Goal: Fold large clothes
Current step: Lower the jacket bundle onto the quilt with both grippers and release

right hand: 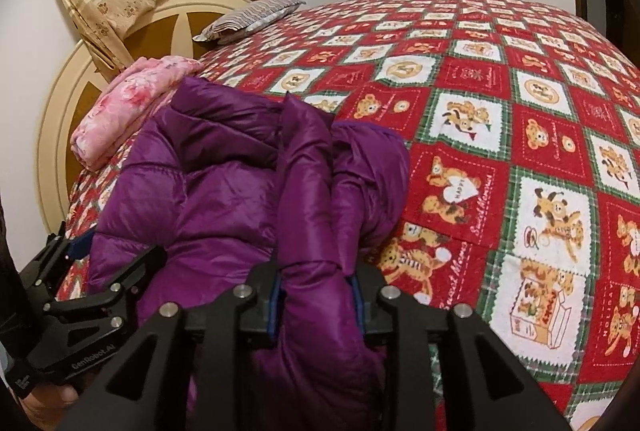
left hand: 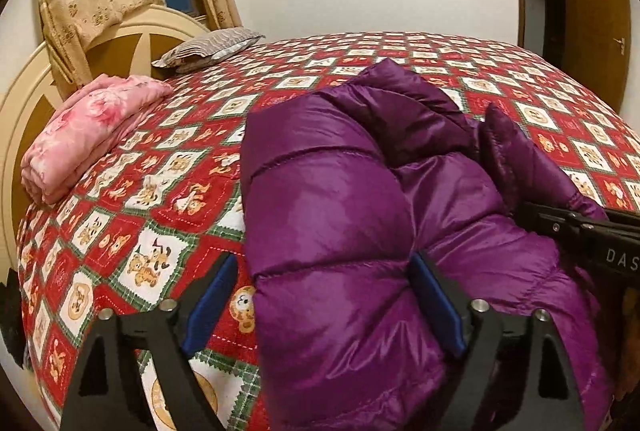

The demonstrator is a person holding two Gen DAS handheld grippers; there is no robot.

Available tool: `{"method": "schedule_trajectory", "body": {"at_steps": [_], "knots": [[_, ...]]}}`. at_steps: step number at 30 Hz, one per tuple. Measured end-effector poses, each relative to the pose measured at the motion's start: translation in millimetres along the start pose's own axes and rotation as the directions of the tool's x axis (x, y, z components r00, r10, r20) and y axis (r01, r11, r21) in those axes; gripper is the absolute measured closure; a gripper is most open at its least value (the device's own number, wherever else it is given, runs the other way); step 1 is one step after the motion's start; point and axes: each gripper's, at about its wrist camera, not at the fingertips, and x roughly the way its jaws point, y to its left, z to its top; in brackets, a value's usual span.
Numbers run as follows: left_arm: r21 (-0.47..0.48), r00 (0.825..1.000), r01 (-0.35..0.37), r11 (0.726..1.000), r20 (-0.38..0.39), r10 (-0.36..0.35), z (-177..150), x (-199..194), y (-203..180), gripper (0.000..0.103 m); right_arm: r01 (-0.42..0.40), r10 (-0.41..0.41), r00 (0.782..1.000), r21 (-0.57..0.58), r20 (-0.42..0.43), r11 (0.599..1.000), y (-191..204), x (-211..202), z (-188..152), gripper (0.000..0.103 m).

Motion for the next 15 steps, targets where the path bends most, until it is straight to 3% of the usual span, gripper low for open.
{"method": "schedule_trajectory", "body": {"at_steps": [15], "knots": [[-0.059,1.0,0.023,0.998,-0.012,-0.024,-4,14,7,0.004,0.031,-0.031,1.0,0.02,0.001,0.999,-5,8,-5,0.055]]}}
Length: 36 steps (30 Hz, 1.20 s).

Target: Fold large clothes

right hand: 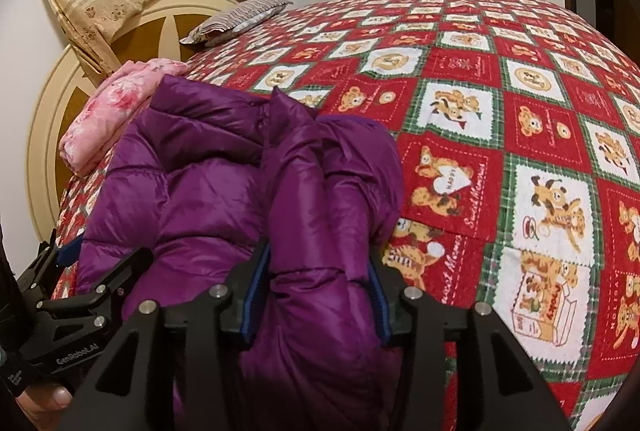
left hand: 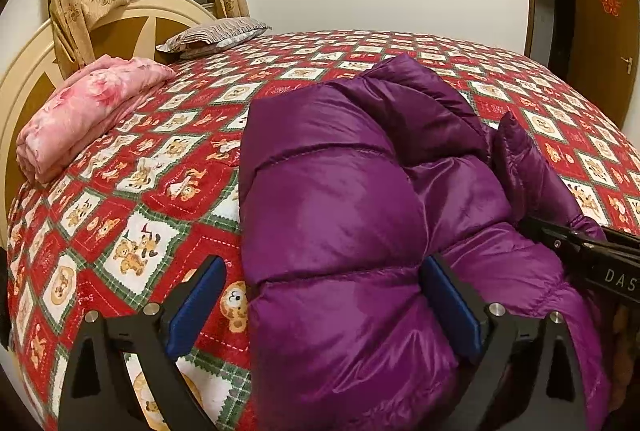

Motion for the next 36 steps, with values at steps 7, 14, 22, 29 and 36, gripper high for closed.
{"method": "schedule_trajectory", "body": {"at_steps": [7,14,22,29,36], "knots": [[-0.007,1.0,0.004,1.0,0.0,-0.004,0,1,1,0.004,0.029,-0.029,1.0,-0.016,-0.007,0.999,3,2,0,0.051],[0.003,0.996,-0.086,0.996,0.036,0.086,7,-34,3,0.004,0.105,-0.104,0.994,-0.05,0.018,0.993,15,-22,6,0.047],[-0.051,0.981,-0.122,0.991,0.146,0.128,18,-143,15,0.004,0.136,-0.119,0.978,-0.089,0.173,0.987,45,-117,3,0.036],[-0.1,0.945,-0.103,0.99,0.301,0.128,9,-235,25,0.004,0.171,-0.123,0.937,-0.123,0.327,0.977,70,-204,-19,0.024],[-0.085,0.942,-0.104,0.991,0.31,0.126,3,-250,20,0.004,0.176,-0.108,0.924,-0.157,0.367,0.972,86,-219,-28,0.022]]}}
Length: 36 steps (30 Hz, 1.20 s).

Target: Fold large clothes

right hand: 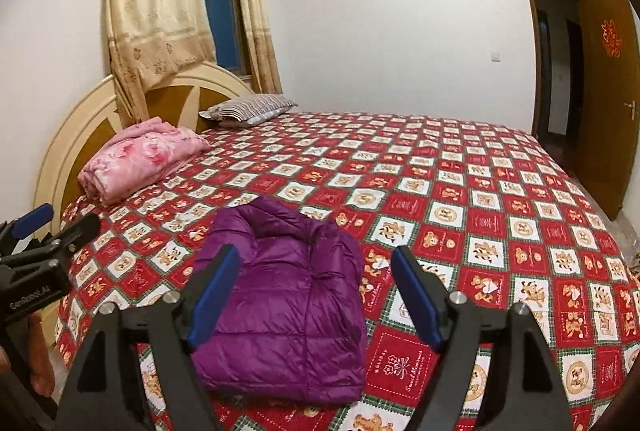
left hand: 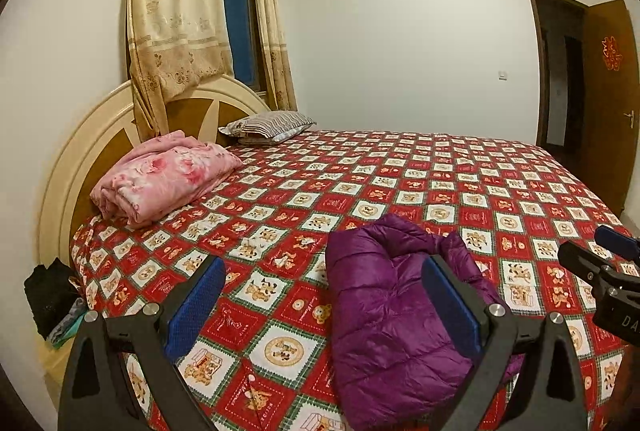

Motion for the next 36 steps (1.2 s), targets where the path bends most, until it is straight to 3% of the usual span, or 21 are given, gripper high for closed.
{"method": "schedule_trajectory", "body": {"at_steps": [36], "knots": [[0.01,1.0,-0.003,1.0,-0.011,0.003,-5,-1,0,0.004,-0.014,0.014,1.0,-0.007,0.016,1.0,3,-13,-4,0.02]]}}
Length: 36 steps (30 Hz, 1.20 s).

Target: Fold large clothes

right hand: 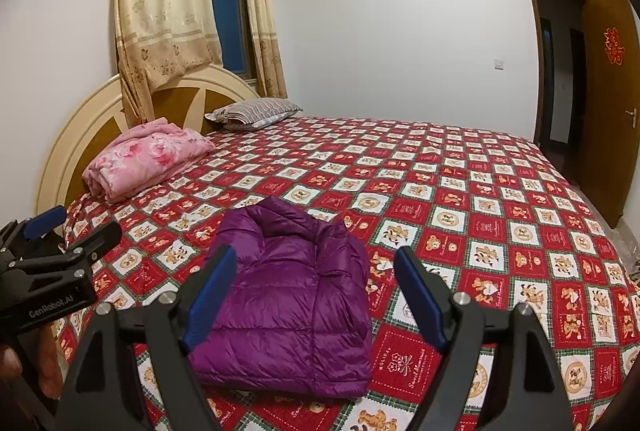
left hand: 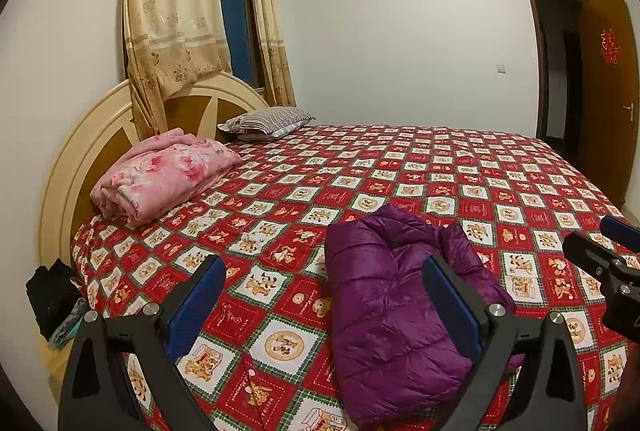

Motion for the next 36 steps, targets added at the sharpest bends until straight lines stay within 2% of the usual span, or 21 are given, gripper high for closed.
{"method": "schedule_trajectory", "body": {"at_steps": [28,31,36], "knots": [[0.005,1.0,-0.001,1.0,-0.013,0.001,-7,9,4,0.004,0.005,-0.005,1.0,0.003,-0.008,1.0,4,4,-5,0.02],[0.0,0.999,0.027,1.0,-0.029,-0.027,-7,12,7,0.004,0.004,-0.004,1.0,0.005,-0.004,1.0,4,4,-5,0.02],[-0.002,1.0,0.018,1.0,-0.014,-0.018,-7,9,9,0.004,0.006,-0.006,1.0,0.008,0.007,1.0,4,5,-6,0.02]]}}
